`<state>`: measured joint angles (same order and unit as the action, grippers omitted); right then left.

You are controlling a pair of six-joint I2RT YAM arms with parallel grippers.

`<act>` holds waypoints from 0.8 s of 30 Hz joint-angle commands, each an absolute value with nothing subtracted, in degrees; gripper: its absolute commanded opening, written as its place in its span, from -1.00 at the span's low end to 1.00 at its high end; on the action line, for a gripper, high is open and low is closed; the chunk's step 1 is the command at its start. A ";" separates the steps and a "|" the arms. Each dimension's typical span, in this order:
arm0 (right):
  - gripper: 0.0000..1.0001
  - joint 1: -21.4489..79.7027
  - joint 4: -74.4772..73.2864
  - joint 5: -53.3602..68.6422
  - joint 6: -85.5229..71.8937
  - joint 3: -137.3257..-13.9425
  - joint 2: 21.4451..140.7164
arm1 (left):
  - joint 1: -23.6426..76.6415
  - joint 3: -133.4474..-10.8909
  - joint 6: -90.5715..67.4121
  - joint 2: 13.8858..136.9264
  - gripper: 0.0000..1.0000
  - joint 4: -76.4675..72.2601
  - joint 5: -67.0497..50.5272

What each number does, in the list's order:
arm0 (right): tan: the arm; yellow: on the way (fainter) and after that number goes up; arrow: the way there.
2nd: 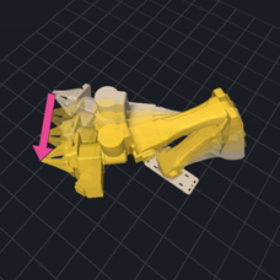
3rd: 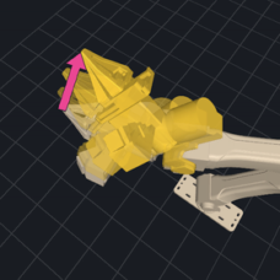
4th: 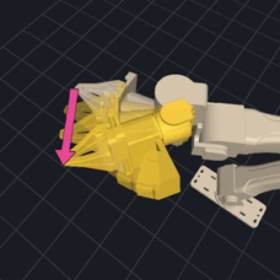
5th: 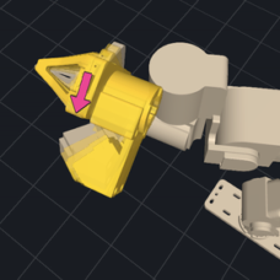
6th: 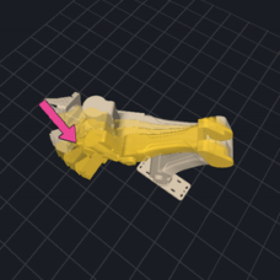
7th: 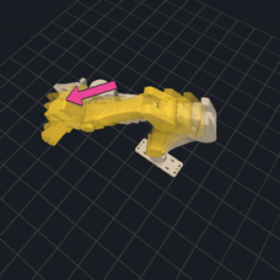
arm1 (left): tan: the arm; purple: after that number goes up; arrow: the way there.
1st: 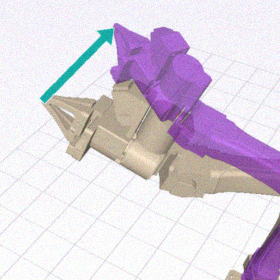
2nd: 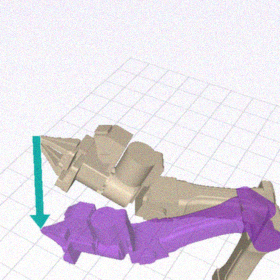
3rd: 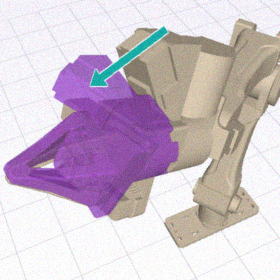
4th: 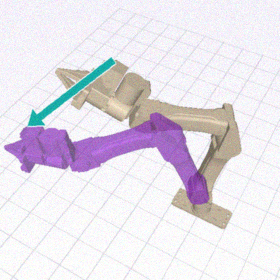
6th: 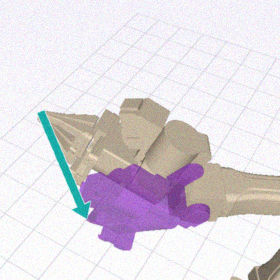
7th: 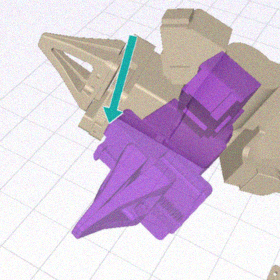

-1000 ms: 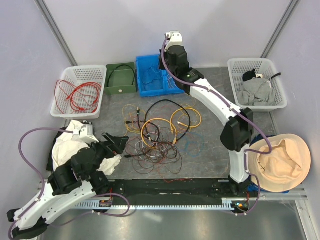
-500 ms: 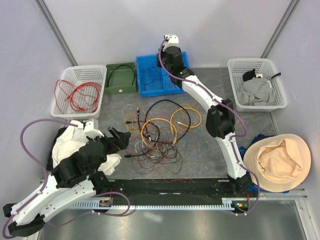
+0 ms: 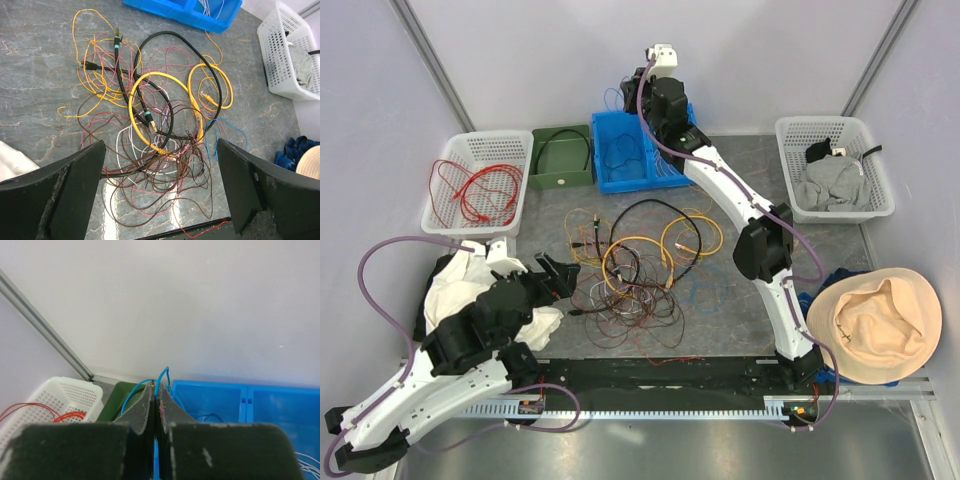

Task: Untangle the cables

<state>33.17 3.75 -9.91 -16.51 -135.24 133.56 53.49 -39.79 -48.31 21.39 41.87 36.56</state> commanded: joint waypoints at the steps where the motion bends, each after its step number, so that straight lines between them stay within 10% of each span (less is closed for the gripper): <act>1: -1.00 33.57 4.04 -9.67 -15.47 -138.43 129.56 | 53.70 -40.87 -47.64 20.92 0.99 40.78 37.53; 24: -1.00 31.91 8.87 -6.77 -19.25 -136.76 138.24 | 53.70 -40.60 -48.17 23.90 0.99 39.64 37.35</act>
<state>32.45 6.87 -8.54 -17.23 -135.81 134.02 53.49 -39.79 -48.36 22.46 41.67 35.90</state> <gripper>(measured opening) 0.010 0.993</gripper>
